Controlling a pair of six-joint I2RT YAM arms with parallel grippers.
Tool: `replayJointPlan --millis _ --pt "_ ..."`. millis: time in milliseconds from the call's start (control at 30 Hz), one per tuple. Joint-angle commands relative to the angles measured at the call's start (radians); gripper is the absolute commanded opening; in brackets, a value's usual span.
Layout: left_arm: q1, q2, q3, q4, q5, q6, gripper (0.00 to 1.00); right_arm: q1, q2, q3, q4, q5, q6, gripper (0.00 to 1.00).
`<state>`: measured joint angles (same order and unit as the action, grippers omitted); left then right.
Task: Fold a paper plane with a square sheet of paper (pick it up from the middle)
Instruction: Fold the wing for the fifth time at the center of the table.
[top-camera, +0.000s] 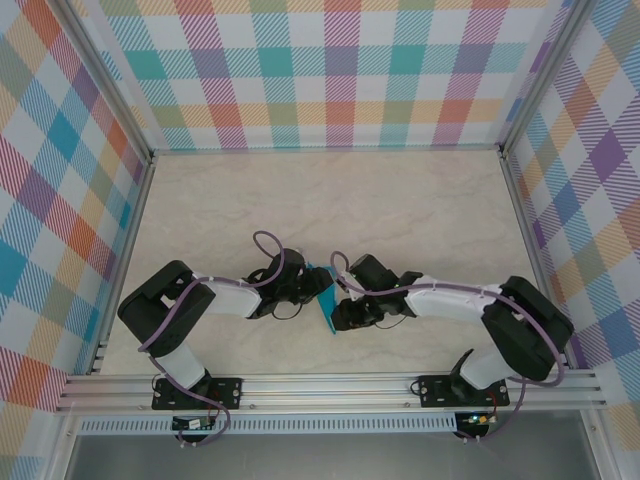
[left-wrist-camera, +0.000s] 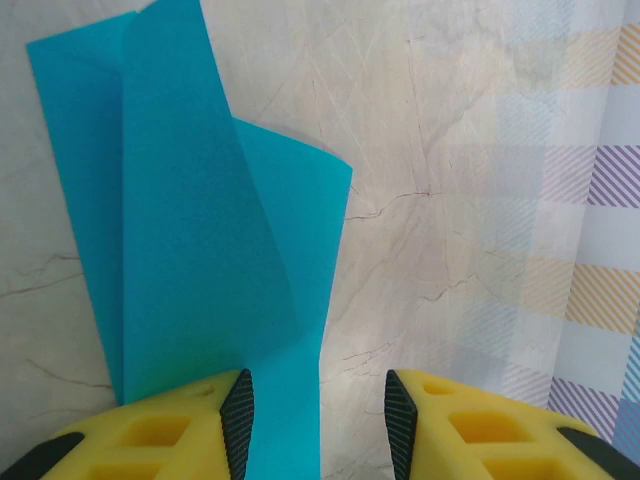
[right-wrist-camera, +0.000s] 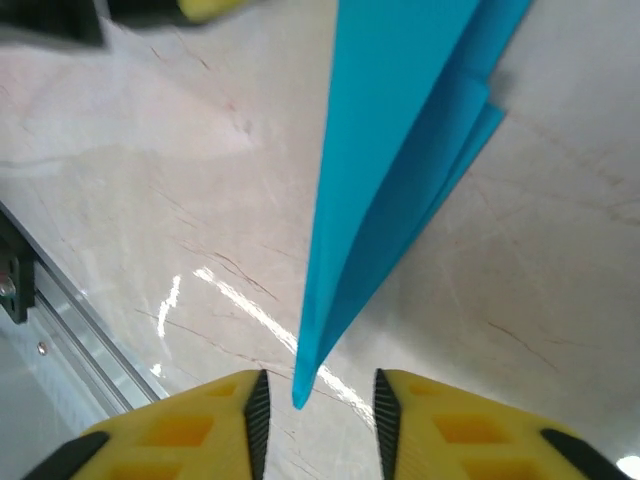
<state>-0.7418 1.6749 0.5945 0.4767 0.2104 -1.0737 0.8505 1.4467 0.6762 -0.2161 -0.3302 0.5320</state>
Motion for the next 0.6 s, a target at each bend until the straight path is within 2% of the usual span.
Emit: replayJointPlan --millis 0,133,400,567 --pt "-0.009 0.038 -0.004 -0.079 -0.025 0.003 0.42 0.020 -0.044 -0.004 -0.042 0.105 0.012 0.38" --pt "-0.008 0.038 -0.004 -0.076 -0.025 0.001 0.42 0.058 -0.031 0.008 -0.027 0.178 0.046 0.44" --pt "-0.010 0.042 -0.001 -0.078 -0.020 -0.002 0.42 0.131 0.082 0.071 -0.022 0.246 0.071 0.44" --pt "-0.009 0.043 -0.001 -0.076 -0.019 -0.003 0.41 0.149 0.089 0.084 -0.027 0.273 0.075 0.45"
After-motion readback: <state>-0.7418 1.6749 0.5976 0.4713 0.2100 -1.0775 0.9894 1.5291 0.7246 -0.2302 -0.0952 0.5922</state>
